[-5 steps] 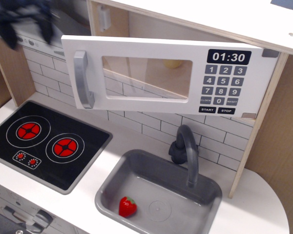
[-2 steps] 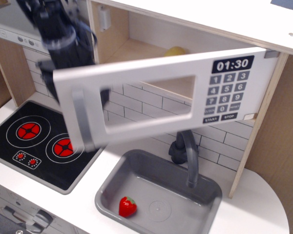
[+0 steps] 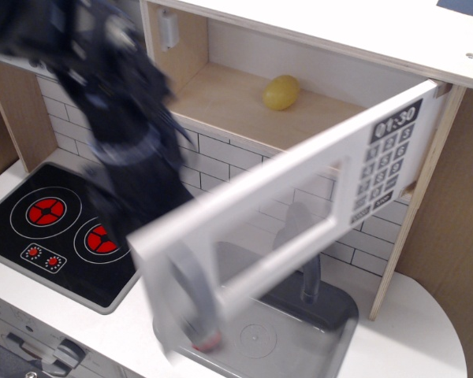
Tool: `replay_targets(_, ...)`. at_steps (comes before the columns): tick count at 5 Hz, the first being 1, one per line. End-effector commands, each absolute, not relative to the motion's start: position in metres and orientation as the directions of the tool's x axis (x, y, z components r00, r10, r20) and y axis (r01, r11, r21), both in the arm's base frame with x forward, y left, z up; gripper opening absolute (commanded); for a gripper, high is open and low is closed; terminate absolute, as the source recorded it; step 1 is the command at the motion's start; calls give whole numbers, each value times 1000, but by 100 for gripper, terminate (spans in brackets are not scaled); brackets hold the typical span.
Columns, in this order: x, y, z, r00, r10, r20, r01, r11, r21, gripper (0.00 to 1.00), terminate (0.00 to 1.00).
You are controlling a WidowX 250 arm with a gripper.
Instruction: Open microwave
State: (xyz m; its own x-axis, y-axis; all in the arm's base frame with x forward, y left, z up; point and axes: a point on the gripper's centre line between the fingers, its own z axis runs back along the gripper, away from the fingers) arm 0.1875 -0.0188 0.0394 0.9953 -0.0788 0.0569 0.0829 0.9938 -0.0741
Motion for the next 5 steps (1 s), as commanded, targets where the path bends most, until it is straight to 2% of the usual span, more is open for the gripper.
replay_targets(1,172,-73,41,993,-107,52,111,990,-88,100,0)
replay_targets(2,179,-92,39,996,-87,31,90,989,-115,100,0)
replay_targets(3,186,-101,38,997,-66,47,72,989,-130,100,0)
replay_targets(4,190,-87,46,994,-43,97,53,993,-101,100,0)
replay_targets(5,199,-41,59,987,27,156,-20,999,-48,100,0)
